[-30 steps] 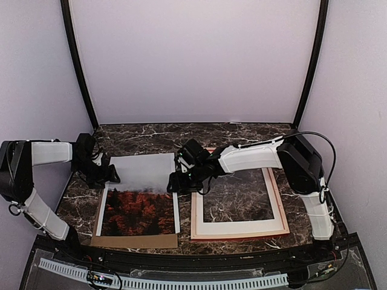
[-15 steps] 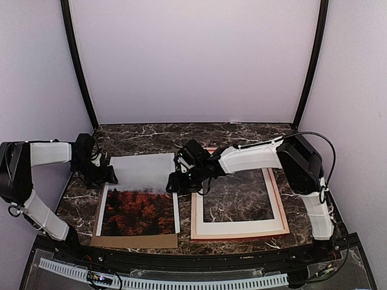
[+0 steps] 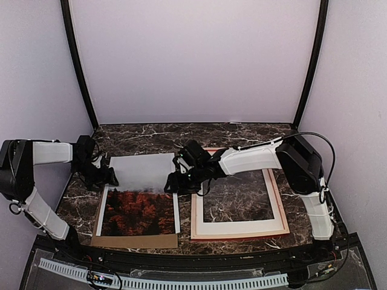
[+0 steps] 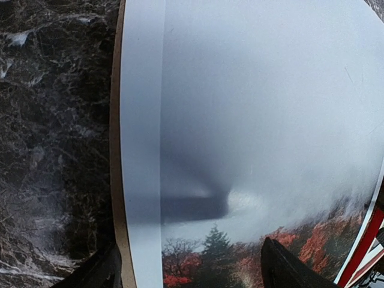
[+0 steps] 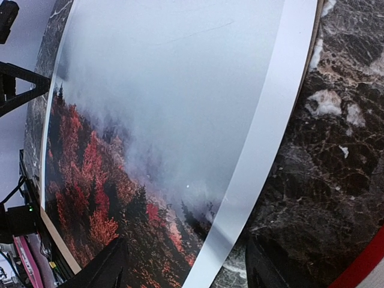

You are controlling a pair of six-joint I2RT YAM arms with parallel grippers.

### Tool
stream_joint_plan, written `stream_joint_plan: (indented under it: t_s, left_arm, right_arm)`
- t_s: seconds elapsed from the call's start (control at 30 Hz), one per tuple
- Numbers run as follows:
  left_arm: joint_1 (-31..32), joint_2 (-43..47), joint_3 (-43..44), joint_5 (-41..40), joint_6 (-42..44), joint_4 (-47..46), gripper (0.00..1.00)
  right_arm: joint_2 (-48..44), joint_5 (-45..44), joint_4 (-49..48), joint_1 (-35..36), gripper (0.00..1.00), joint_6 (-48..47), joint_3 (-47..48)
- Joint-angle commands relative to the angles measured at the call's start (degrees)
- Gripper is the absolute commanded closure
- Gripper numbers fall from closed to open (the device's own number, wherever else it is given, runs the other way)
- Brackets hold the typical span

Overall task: Put the photo into the frame
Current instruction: Pick up the photo from the backboard.

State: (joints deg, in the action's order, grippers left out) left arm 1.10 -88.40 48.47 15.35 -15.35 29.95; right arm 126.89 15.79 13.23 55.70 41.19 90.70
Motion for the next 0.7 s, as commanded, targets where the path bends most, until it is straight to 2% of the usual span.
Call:
stream_joint_plan:
  t_s: [0.0,0.23,0.47,0.67]
  left_arm:
    - [-0.3,-1.1,-1.2,3.2,0.8,0.6,0.18]
    - [-0.3,-0.6,-1.3,3.5,0.6,0.4,0.19]
    - [-0.2,3.9,-1.3,-1.7,-0.1,0.6,0.19]
    - [0.3,3.6,-1.8,0.5,-0.2,0.3,0.19]
  right_arm:
    - [1.8,2.0,-1.1,0.6,0.33,1.4,-1.2]
    - [2.0,2.2,-1.5,0.5,0.33,1.8,-1.0]
    - [2.2,2.4,-1.6,0.5,0.33,1.9,-1.1]
    - [2.3,2.4,-1.6,0.5,0.33,1.9,-1.0]
